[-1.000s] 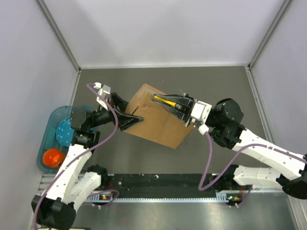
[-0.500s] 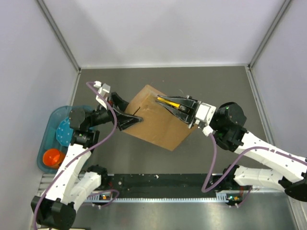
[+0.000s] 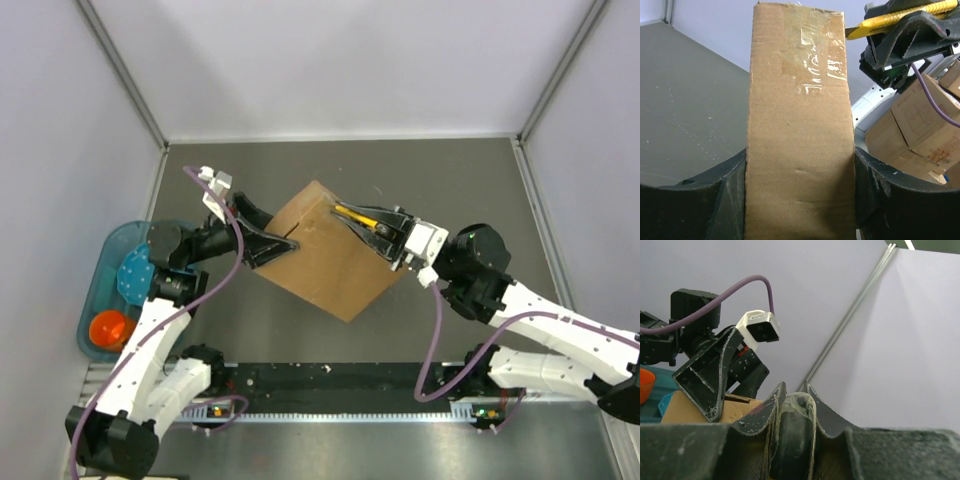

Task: Unpack the express box
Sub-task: Cut the express box.

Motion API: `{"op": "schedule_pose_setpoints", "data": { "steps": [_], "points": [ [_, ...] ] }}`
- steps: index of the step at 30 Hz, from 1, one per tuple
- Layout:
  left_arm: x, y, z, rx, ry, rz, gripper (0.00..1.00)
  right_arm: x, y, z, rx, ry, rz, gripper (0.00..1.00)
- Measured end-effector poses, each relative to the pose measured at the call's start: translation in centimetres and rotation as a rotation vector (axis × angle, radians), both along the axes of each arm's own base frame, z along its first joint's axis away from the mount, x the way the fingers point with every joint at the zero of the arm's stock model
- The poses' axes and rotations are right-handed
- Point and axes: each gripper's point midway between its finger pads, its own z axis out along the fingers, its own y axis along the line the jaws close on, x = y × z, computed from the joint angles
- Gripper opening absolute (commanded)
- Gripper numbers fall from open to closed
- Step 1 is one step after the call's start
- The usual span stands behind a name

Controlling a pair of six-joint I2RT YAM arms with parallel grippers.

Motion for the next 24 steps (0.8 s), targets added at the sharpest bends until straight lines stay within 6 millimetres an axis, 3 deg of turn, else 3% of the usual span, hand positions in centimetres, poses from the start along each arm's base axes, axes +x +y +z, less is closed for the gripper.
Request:
{"op": "schedule_pose_setpoints", "data": {
  "steps": [12, 24],
  "points": [
    [1.2, -0.1, -0.4, 0.017, 0.038, 0.017, 0.00, 0.8, -1.0, -2.3, 0.026, 0.034, -0.056, 0.00],
    [4.4, 0.5, -5.5, 0.123, 0.157, 0.043, 0.00, 4.2, -0.4, -8.4, 0.113, 0.149, -0.129, 0.00]
  ]
}}
